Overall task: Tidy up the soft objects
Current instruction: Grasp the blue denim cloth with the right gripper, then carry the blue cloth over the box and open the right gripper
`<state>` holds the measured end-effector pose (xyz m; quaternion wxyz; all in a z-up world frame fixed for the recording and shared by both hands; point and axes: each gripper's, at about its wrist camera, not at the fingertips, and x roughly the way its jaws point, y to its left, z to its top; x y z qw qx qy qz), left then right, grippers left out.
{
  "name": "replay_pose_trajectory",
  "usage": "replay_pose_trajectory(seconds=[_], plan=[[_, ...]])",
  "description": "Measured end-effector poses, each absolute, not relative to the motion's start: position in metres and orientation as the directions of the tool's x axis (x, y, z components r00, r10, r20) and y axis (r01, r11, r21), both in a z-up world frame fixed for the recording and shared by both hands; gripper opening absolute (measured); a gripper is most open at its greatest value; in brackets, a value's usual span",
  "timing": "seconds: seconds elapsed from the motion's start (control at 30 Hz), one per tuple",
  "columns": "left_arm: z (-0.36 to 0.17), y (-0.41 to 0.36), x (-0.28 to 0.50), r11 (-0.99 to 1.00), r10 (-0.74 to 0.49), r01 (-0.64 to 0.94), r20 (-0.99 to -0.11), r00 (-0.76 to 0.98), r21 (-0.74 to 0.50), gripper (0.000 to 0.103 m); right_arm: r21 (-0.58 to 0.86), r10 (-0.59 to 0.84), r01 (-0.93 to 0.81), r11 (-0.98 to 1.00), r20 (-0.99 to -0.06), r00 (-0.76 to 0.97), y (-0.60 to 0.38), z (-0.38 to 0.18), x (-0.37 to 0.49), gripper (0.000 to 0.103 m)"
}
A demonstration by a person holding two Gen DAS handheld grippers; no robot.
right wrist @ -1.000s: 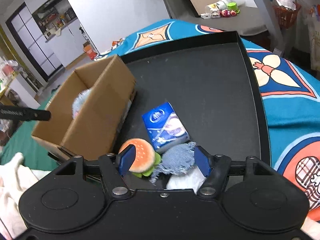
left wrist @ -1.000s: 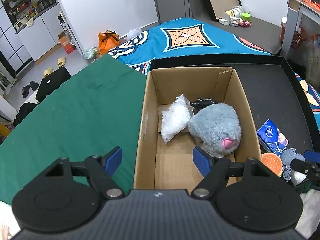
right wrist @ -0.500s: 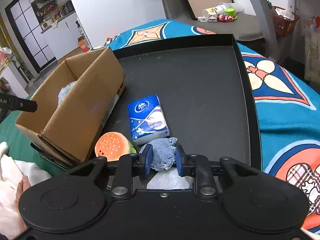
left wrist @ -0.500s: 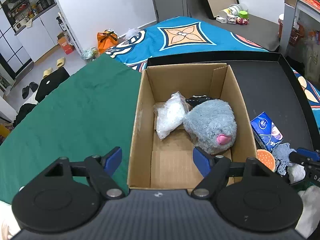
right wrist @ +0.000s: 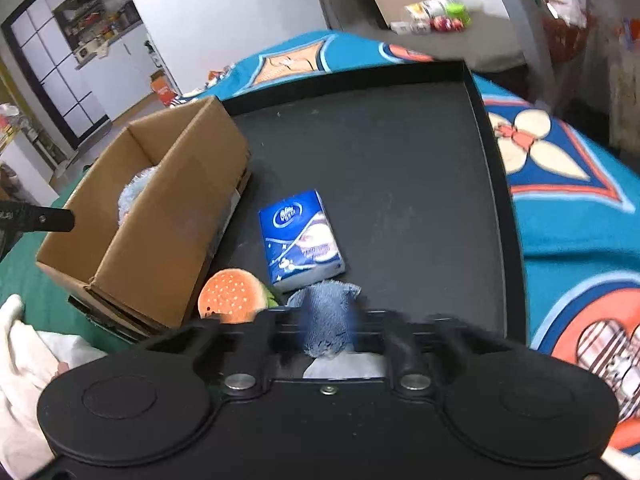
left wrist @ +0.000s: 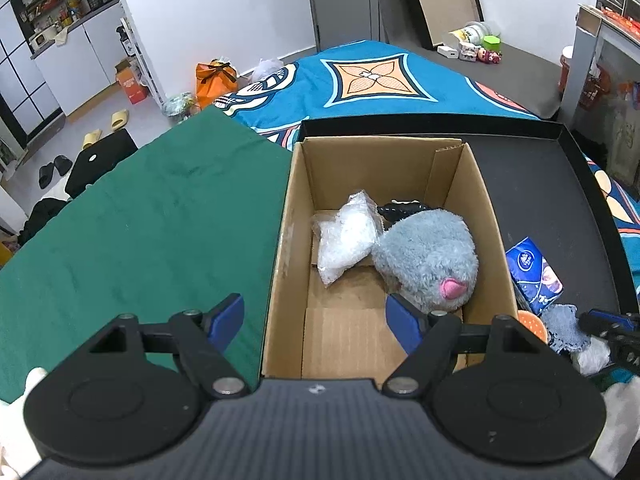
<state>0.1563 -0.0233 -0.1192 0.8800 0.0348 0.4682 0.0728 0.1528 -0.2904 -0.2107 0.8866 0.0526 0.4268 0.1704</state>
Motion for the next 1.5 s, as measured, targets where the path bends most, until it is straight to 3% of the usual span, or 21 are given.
replay_pose_trajectory(seconds=[0.2,0.37,0.53,1.07,1.5], plan=[[-0.12,-0.017,0.155,0.988,0.156,-0.1,-0.823,0.546,0.121,0.077,0.204,0.321,-0.263,0.943,-0.765,0.559,-0.282,-0.219,0.152,0.046],[-0.122,-0.019,0.156,0.989,0.15,-0.088,-0.826,0.544,0.121,0.077,0.191,0.313,-0.269,0.944,-0.776,0.547,-0.282,-0.221,0.154,0.032],[-0.122,-0.023,0.155,0.987,0.162,-0.072,-0.823,0.544,0.146,0.077,0.185,0.306,-0.263,0.947,-0.763,0.569,-0.286,-0.217,0.149,0.028],[-0.121,-0.028,0.157,0.984,0.172,-0.061,-0.821,0.545,0.166,0.077,0.182,0.284,-0.222,0.958,-0.712,0.642,-0.299,-0.195,0.154,0.027],[-0.114,-0.021,0.15,0.993,0.119,-0.049,-0.809,0.576,0.111,0.076,0.165,0.308,-0.266,0.95,-0.647,0.697,-0.276,-0.16,0.157,0.027]])
